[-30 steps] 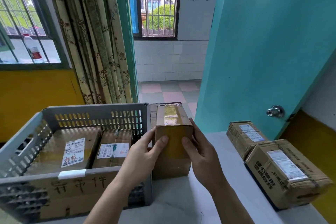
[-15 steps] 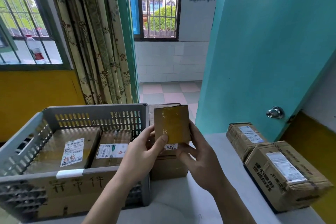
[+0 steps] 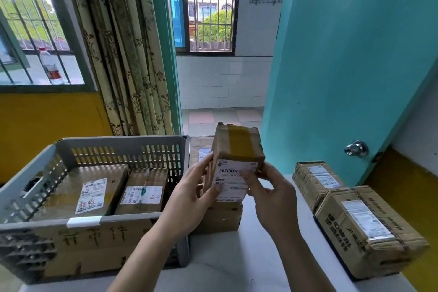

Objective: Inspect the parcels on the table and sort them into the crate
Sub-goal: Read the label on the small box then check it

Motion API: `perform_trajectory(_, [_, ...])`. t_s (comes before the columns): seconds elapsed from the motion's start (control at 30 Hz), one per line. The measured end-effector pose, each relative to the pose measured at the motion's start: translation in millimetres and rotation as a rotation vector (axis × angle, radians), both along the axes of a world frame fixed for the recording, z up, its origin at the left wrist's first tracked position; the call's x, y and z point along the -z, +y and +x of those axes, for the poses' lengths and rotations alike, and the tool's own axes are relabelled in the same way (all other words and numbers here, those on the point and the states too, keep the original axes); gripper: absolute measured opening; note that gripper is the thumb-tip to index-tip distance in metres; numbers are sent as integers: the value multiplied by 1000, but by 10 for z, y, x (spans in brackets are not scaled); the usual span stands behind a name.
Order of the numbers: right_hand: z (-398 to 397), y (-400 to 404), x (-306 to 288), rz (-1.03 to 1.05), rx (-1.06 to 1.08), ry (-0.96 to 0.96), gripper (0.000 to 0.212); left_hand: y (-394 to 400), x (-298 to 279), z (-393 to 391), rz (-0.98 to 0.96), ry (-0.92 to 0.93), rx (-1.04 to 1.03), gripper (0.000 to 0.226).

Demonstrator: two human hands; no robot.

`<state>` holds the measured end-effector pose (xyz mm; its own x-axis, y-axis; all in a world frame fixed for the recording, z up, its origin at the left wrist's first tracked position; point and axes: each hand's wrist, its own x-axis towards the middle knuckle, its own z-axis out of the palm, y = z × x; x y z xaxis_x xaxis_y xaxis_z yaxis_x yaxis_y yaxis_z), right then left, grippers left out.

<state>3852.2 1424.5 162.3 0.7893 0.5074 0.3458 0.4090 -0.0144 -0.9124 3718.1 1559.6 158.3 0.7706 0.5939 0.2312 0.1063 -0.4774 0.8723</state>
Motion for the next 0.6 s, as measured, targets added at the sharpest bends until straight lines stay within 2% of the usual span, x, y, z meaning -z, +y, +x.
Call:
perform_trajectory(0.13, [68, -58, -13, 8, -41, -29, 27, -143, -53, 35, -31, -18, -9, 57])
perform_trajectory(0.27, [150, -121, 99, -18, -141, -37, 51, -254, -18, 96, -99, -102, -59, 50])
perform_trajectory(0.37, [152, -108, 103, -25, -187, -18, 57, -292, -19, 111, -122, -124, -103, 45])
perform_trajectory(0.43, [139, -79, 100, -21, -209, -9, 56, -308, -31, 105, -130, -131, -135, 36])
perform_trajectory(0.5, [112, -48, 123, -8, -233, 24, 46, -286, -25, 77, -167, -156, -185, 25])
perform_trajectory(0.6, [46, 16, 177, -34, -276, 34, 39, -217, -46, 6, -209, -177, -274, 28])
